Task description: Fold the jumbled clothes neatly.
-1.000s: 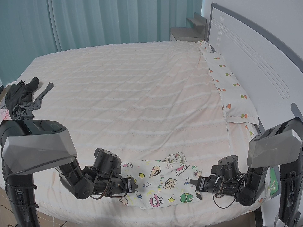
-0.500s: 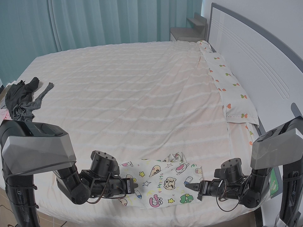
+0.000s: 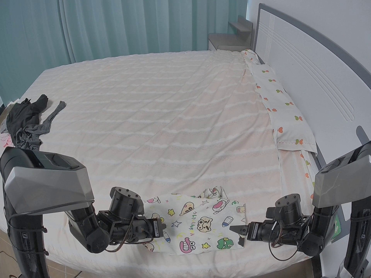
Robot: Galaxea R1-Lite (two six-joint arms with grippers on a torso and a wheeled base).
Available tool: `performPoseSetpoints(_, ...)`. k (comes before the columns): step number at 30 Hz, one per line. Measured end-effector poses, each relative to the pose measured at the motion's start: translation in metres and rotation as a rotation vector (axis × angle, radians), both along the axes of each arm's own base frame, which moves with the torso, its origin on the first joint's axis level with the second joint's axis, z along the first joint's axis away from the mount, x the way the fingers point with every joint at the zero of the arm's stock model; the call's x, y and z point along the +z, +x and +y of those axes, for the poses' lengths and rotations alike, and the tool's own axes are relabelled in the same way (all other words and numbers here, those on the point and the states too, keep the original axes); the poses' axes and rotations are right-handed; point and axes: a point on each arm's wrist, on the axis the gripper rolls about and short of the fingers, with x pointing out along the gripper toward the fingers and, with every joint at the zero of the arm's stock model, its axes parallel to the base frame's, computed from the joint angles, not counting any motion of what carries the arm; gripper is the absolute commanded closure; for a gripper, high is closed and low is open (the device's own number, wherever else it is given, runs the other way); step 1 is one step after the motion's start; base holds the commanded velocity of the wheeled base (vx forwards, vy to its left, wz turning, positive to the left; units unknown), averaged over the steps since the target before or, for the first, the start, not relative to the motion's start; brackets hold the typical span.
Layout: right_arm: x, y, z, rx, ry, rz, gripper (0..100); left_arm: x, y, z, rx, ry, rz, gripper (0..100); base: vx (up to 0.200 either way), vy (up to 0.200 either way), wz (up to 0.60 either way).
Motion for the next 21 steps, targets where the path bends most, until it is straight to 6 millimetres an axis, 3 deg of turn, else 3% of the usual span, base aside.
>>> performPoseSetpoints(1, 0.0, 0.0, 0.0, 0.0, 0.001, -0.001, 0, 0.0, 0.0, 0.0, -0.001, -0.001, -0.002, 100, 0.0, 0.0, 0.0)
performPoseSetpoints(2, 0.001, 0.0, 0.0, 0.0, 0.002, -0.003, 0, 0.0, 0.0, -0.001, -0.002, -0.003, -0.003, 0, 0.0, 0.0, 0.0)
performPoseSetpoints(14, 0.01, 0.0, -0.002, -0.036, -0.006, -0.065, 0, 0.0, -0.004, 0.002, 0.001, -0.008, -0.018, 0, 0.0, 0.0, 0.0)
performPoseSetpoints(21, 0.026, 0.005, -0.009, -0.099, -0.04, -0.178, 0, 0.019, -0.007, 0.017, 0.065, -0.119, -0.148, 0, 0.0, 0.0, 0.0)
